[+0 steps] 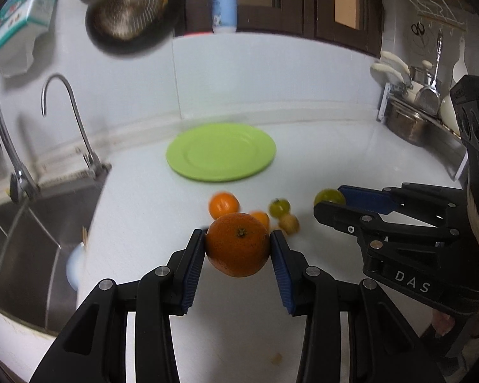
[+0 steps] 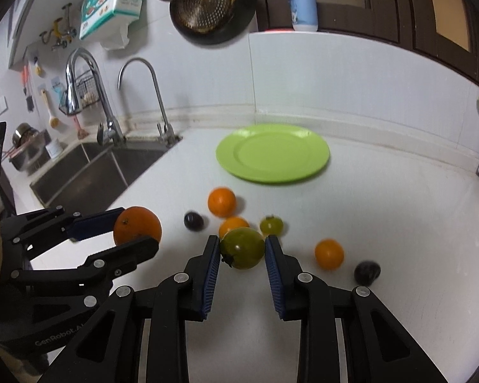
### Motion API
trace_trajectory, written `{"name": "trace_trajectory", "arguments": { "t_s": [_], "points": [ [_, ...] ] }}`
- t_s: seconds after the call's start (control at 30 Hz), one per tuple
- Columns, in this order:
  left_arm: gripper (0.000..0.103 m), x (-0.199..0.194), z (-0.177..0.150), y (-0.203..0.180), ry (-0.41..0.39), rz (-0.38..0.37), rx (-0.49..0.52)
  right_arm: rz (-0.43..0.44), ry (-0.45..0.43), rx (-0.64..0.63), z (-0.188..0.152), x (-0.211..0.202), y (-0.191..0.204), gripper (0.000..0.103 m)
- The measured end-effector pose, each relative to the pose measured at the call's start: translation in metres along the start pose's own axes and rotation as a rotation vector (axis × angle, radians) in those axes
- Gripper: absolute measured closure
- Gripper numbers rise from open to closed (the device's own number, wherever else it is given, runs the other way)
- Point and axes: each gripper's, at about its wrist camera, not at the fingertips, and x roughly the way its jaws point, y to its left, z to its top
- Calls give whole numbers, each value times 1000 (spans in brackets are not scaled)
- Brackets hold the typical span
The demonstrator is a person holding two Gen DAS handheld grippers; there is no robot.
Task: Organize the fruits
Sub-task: 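Carry both fruits onto the green plate and open both tools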
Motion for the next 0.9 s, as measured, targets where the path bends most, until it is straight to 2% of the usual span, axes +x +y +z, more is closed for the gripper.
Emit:
{"name": "trace_trajectory", "arguments": {
  "t_s": [0.23, 0.57, 0.9],
  "points": [
    [62, 22, 26, 19, -29, -2, 36, -13, -30, 26, 30, 22, -4, 73],
    [62, 78, 72, 45, -20, -26, 66, -43, -36, 34, 82, 67, -19, 73],
    [62, 152, 100, 64, 91, -98, 24, -71, 63, 73, 112, 130, -49, 73]
  ]
}}
